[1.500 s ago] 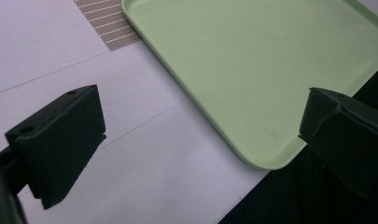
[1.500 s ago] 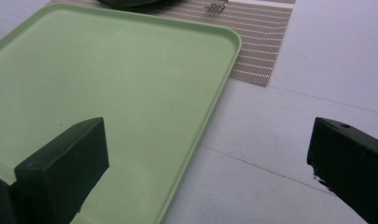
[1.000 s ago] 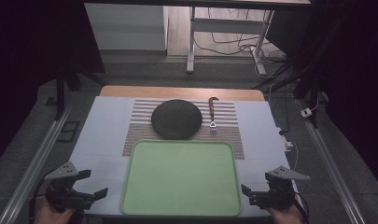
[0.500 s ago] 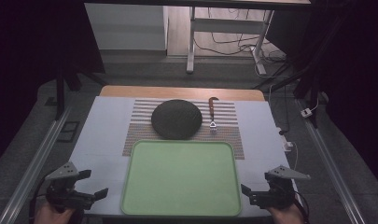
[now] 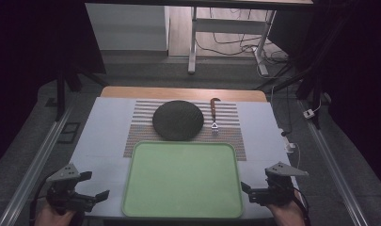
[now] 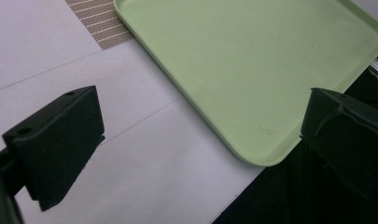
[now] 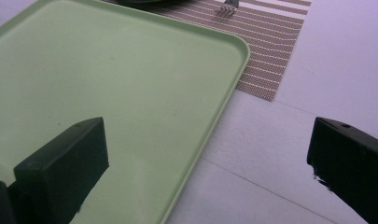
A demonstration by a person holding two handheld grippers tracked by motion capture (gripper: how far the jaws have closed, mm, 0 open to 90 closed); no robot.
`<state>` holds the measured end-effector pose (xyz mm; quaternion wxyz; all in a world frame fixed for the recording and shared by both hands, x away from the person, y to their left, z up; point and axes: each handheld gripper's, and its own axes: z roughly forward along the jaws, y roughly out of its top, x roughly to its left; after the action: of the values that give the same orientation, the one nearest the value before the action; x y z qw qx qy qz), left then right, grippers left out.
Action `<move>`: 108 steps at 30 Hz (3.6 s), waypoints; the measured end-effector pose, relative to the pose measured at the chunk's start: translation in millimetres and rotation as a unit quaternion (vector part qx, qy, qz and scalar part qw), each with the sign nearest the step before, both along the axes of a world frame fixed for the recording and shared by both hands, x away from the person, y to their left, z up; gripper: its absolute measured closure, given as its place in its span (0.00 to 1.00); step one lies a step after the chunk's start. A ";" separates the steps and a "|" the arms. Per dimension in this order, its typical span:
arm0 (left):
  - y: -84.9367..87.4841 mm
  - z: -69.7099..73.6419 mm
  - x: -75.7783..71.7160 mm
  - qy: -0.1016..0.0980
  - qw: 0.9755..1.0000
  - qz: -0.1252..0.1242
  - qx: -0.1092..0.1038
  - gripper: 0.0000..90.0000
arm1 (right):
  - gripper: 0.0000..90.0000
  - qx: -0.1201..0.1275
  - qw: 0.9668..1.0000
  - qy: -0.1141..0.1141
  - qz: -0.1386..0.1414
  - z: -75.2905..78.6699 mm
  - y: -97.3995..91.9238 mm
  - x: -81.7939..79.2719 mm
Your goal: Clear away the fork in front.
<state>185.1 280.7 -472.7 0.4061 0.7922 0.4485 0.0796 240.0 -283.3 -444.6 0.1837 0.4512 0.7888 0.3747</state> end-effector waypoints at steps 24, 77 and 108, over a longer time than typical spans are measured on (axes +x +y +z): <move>0.0 -0.1 0.1 0.001 1.000 0.000 0.000 0.00 | 0.00 0.001 0.999 -0.002 0.036 -3.7 15.0 14.4; -0.2 -0.3 0.0 0.004 1.000 -0.004 0.000 0.00 | 0.00 0.015 0.998 0.002 0.066 -7.9 49.9 73.5; -1.7 -0.6 0.2 0.004 1.000 -0.014 0.005 0.00 | 0.00 -0.086 0.995 -0.008 0.050 -19.6 84.9 155.5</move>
<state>185.2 278.9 -473.3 0.4013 0.8006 0.4389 0.0728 395.5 -198.4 -464.2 0.2088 0.3908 0.8383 0.3178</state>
